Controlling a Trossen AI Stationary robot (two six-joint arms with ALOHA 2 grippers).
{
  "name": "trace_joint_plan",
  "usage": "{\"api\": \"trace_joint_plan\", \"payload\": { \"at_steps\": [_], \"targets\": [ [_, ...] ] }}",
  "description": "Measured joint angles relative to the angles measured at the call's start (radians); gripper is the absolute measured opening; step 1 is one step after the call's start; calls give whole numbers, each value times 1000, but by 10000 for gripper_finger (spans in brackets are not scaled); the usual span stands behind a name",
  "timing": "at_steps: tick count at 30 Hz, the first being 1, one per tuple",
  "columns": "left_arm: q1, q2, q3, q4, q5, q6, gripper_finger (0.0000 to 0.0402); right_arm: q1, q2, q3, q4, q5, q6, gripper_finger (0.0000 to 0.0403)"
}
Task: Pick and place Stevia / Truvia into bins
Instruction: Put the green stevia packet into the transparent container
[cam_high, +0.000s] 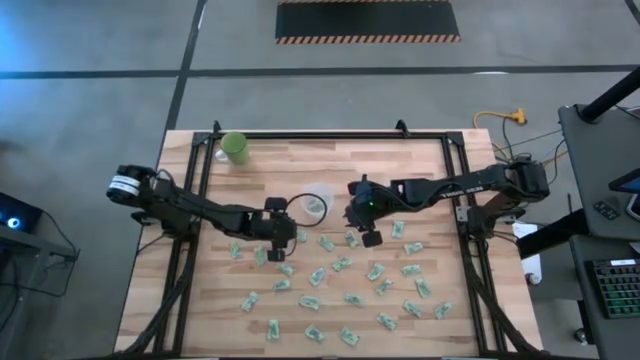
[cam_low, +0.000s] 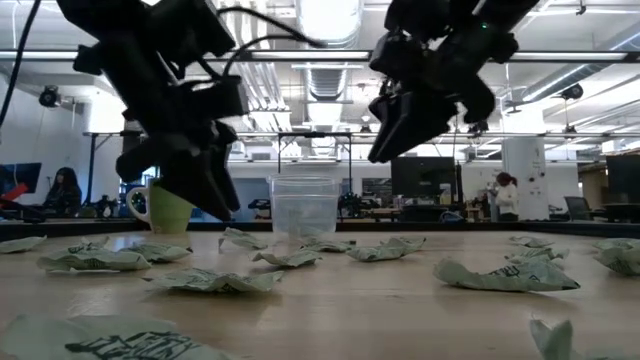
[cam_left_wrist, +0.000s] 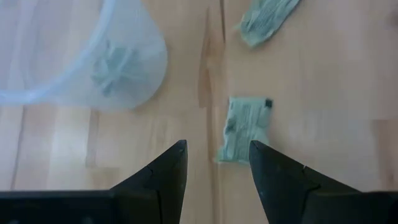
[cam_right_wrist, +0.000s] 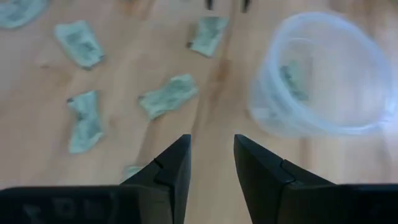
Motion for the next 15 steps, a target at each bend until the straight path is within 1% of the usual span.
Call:
{"api": "trace_joint_plan", "payload": {
  "at_steps": [4,10,15],
  "targets": [
    [27,21,0,5,65,-1,157,28,-20,-28,3,-26,2,106],
    [47,37,1,28,95,-2,154,39,-47,-56,3,-29,30,98],
    [56,37,0,29,145,-2,125,39,-55,-80,0,-29,47,92]
  ]
}}
